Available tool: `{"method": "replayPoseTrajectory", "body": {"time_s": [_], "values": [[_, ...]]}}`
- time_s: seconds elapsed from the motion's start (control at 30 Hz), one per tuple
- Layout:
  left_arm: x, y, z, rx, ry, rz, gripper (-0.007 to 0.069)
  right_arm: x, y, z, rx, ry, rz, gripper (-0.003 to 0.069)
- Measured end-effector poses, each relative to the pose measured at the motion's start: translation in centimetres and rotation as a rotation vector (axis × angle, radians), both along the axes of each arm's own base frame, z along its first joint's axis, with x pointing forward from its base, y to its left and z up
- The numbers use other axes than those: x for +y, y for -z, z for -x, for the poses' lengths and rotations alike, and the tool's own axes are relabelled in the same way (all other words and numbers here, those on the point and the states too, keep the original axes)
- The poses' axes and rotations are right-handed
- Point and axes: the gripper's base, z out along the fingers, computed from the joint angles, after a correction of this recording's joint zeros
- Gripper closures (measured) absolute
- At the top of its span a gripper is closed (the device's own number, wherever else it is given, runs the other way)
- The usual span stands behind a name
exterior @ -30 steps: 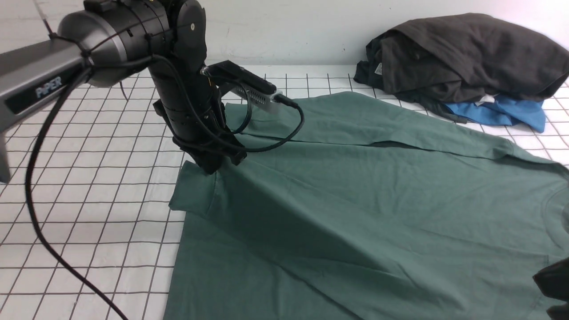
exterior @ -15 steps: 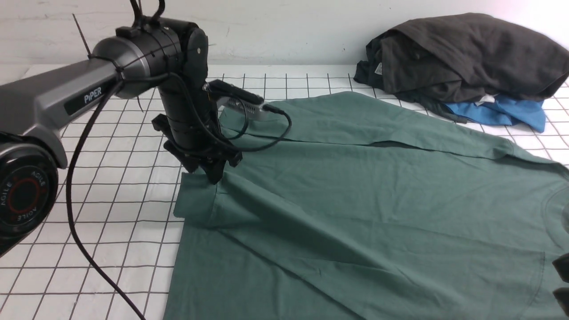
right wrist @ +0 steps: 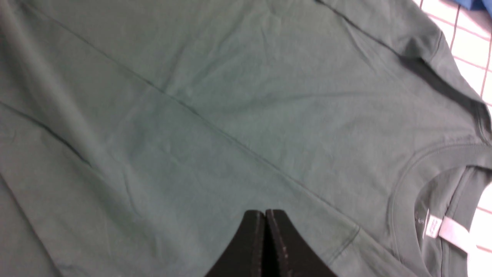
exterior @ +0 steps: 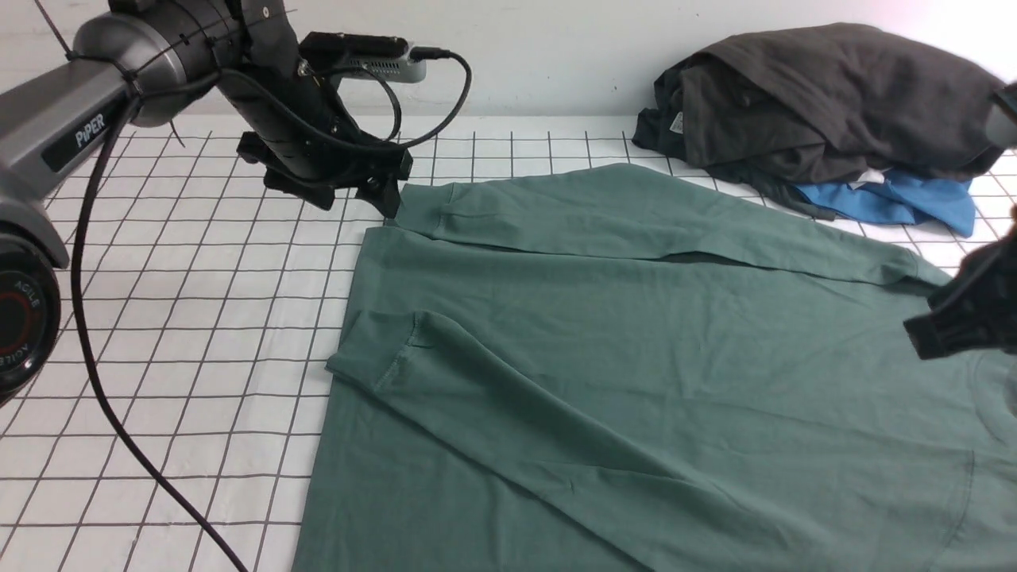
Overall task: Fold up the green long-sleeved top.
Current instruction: Use the left arm to clamp the cuff farthest from it
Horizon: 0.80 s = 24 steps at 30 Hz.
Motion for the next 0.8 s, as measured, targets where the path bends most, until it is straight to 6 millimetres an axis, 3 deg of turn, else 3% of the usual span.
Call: {"method": "replayPoseTrajectory", "body": {"time_s": [0.3, 0.7, 0.8], "values": [[-0.5, 6.0, -3.7, -0.123, -0.151, 0.103, 0.0094, 0.7, 1.3, -1.6, 0.052, -0.021, 0.036, 0.0673], [-1.0, 10.5, -6.6, -0.220, -0.230, 0.179, 0.0094, 0.6, 1.3, -1.6, 0.058, -0.022, 0.040, 0.0673], [-1.2, 10.3, -7.1, -0.228, -0.216, 0.187, 0.0098, 0.6, 1.3, -1.6, 0.058, -0.022, 0.040, 0.0673]]}}
